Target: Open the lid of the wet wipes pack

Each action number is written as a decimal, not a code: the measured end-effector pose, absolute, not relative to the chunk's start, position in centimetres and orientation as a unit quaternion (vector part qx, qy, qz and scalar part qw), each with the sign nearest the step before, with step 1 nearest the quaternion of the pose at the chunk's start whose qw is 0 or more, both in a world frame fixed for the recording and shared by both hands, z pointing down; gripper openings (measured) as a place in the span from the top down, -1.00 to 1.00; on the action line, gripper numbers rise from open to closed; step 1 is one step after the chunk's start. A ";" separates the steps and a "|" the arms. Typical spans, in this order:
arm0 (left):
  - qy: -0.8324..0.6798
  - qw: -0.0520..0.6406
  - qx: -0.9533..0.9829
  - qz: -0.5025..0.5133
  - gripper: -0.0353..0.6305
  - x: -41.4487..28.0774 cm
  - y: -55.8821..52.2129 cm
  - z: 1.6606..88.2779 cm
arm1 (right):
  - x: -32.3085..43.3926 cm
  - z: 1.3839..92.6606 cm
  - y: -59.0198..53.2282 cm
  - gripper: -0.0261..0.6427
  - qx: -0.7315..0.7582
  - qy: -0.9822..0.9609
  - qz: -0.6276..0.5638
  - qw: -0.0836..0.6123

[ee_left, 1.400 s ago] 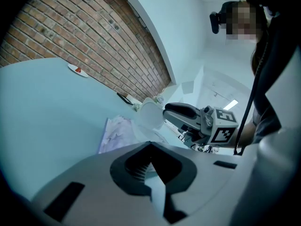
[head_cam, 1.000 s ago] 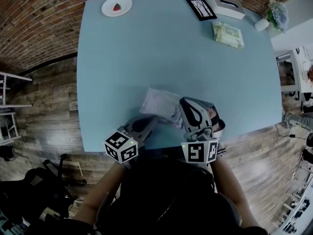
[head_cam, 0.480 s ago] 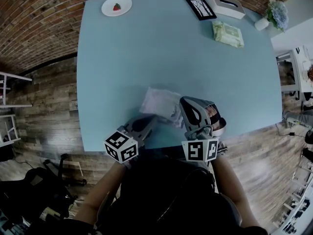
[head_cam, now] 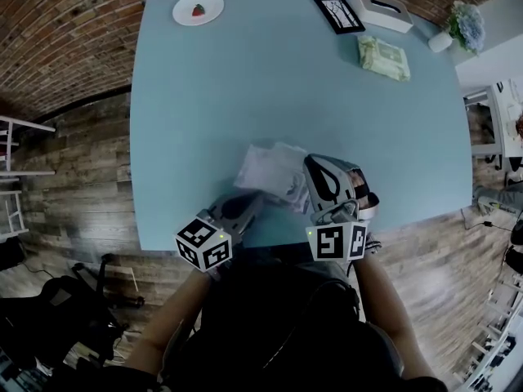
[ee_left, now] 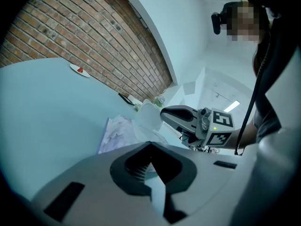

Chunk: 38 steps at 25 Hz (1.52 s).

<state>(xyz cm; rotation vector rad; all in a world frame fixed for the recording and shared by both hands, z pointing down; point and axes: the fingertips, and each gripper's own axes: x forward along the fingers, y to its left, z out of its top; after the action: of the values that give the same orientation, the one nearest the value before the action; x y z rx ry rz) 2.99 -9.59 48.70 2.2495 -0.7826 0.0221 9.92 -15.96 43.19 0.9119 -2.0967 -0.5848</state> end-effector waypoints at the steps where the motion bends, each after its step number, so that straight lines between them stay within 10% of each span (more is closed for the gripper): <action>1: -0.305 0.371 0.877 0.008 0.86 3.0 -9.6 48.7 | 10.0 43.3 -16.1 0.80 0.358 -0.821 -0.228 0.382; 38: -0.307 0.380 0.873 0.003 0.86 2.8 -9.6 48.6 | 10.7 47.4 -18.1 0.80 0.333 -0.833 -0.151 0.416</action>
<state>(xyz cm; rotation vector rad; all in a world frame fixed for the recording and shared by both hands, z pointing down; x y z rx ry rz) 2.84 -9.60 48.61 2.2284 -0.7836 0.0068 10.70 -18.13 47.44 0.8376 -2.0912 -0.3797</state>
